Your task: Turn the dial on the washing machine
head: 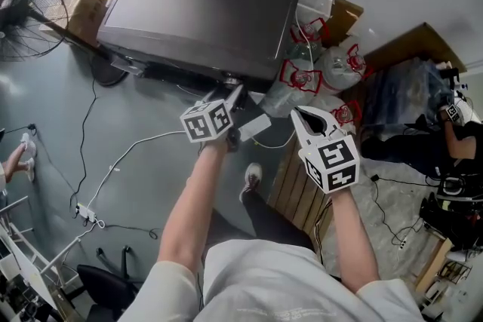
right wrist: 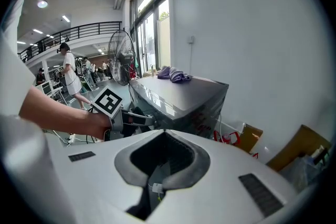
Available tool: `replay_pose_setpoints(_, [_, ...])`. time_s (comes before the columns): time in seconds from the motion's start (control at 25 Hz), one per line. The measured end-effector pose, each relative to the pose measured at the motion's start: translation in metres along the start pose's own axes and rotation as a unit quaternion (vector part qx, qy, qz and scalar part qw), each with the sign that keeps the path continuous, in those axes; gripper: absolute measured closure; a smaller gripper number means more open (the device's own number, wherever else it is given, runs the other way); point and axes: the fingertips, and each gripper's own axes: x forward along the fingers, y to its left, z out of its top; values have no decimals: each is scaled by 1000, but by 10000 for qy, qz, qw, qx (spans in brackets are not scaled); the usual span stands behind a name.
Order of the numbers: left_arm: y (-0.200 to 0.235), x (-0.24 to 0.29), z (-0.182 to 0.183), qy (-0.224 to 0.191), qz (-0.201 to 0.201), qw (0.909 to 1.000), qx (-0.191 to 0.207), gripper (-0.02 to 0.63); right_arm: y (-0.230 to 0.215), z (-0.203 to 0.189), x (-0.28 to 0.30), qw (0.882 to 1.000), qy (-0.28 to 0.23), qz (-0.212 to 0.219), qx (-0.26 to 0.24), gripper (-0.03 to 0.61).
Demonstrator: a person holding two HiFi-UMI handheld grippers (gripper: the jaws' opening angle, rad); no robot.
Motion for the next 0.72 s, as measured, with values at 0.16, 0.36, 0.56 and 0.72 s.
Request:
replay_pose_setpoints(0.16, [-1, 0, -1, 97, 135, 9994, 320, 338, 1, -1, -1, 10000, 9, -11, -26, 565])
replay_pose_setpoints(0.36, [-1, 1, 0, 149, 374, 9963, 759, 339, 0, -3, -1, 10000, 27, -33, -16, 565])
replay_pose_setpoints(0.56, [-2, 1, 0, 171, 667, 9877, 1402, 339, 1, -7, -5, 10000, 40, -55, 10, 565])
replay_pose_setpoints(0.72, [-2, 1, 0, 185, 828, 9814, 1719, 339, 1, -9, -6, 10000, 36, -70, 22, 565])
